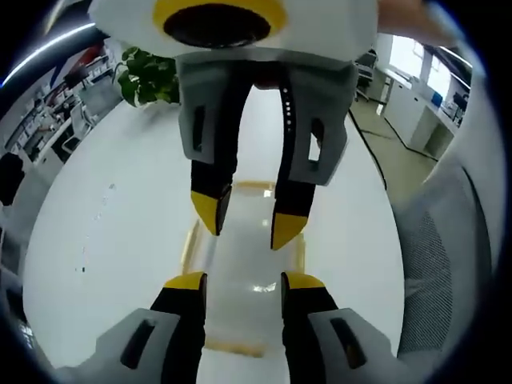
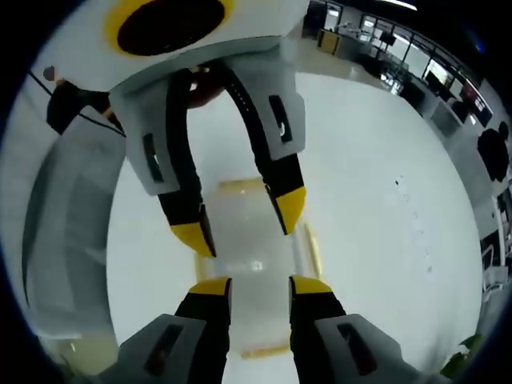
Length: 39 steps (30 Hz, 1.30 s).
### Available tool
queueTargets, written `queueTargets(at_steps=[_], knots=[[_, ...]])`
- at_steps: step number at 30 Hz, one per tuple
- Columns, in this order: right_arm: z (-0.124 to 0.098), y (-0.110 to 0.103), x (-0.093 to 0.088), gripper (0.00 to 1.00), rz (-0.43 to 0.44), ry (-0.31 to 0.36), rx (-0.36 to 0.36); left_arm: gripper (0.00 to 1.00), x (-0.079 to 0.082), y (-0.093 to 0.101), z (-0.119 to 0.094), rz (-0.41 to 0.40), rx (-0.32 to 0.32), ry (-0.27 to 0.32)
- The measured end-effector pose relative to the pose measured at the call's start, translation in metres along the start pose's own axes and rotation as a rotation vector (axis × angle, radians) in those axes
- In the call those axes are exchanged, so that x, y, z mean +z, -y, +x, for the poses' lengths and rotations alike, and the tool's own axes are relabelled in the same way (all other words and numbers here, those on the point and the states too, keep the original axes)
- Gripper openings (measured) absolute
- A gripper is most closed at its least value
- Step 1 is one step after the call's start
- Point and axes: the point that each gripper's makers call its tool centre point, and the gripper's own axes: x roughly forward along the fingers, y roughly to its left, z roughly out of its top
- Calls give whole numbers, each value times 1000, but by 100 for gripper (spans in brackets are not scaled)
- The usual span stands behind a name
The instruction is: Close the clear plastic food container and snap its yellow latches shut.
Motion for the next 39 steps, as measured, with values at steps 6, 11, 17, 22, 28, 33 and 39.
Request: queueTargets(at_steps=[6,11,17,22,28,33,39], knots=[[3,2,2,27,-18,1,2,36,0,1,2,-8,2,5],[5,4,3,28,-28,1,2,38,-1,2,3,-22,4,8],[6,5,5,30,-32,3,11,41,-4,9,4,-12,-15,3],[8,7,6,34,-46,-1,9,44,-7,15,5,-6,-22,-1],[10,10,7,34,-50,-2,15,47,-11,20,7,0,-22,-3],[10,12,7,34,-52,-3,16,49,-10,21,8,-2,-13,1],[9,16,10,34,-55,-1,19,51,-9,22,8,-11,3,13]])
